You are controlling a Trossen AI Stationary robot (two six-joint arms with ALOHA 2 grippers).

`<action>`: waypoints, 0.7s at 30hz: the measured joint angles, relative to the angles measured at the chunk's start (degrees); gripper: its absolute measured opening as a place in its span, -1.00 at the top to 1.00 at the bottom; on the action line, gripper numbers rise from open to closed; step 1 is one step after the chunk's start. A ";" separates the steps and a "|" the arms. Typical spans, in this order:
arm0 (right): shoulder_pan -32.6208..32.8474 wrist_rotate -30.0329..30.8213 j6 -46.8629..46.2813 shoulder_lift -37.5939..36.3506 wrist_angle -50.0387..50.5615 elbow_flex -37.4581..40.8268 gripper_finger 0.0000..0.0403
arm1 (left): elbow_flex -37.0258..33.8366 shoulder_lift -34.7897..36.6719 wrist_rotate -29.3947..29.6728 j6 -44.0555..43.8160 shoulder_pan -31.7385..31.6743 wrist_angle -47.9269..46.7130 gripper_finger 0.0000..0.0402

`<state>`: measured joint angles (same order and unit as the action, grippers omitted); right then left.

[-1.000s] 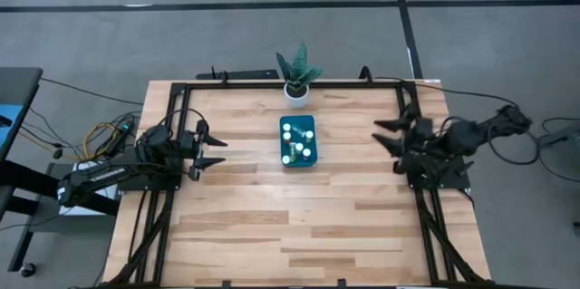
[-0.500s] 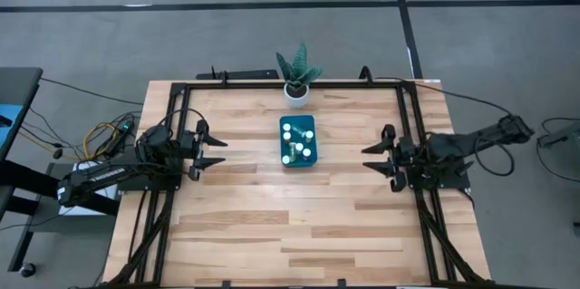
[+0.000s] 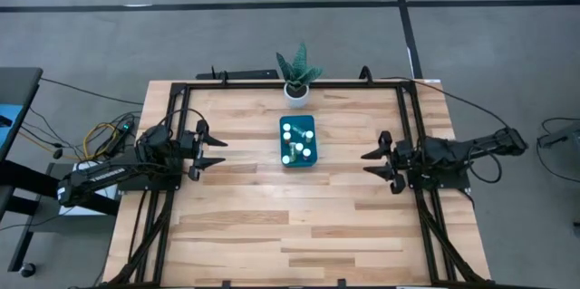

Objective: Pick and place pill bottles into a basket
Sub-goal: Return to Home Position

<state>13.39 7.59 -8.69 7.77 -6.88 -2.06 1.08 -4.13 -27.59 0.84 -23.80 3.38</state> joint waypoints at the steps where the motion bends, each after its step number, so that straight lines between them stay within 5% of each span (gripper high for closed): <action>1: 0.10 -0.20 0.00 -0.48 -0.24 0.64 0.16 | 0.00 -0.01 0.00 0.00 -0.01 0.00 -0.06; 21: 0.06 -0.16 -1.40 -1.44 4.95 1.59 0.17 | 0.00 -0.01 0.00 0.00 -0.01 0.00 -0.06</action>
<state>13.45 7.42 -10.09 6.33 -1.93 -0.47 1.08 -4.14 -27.59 0.84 -23.80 3.38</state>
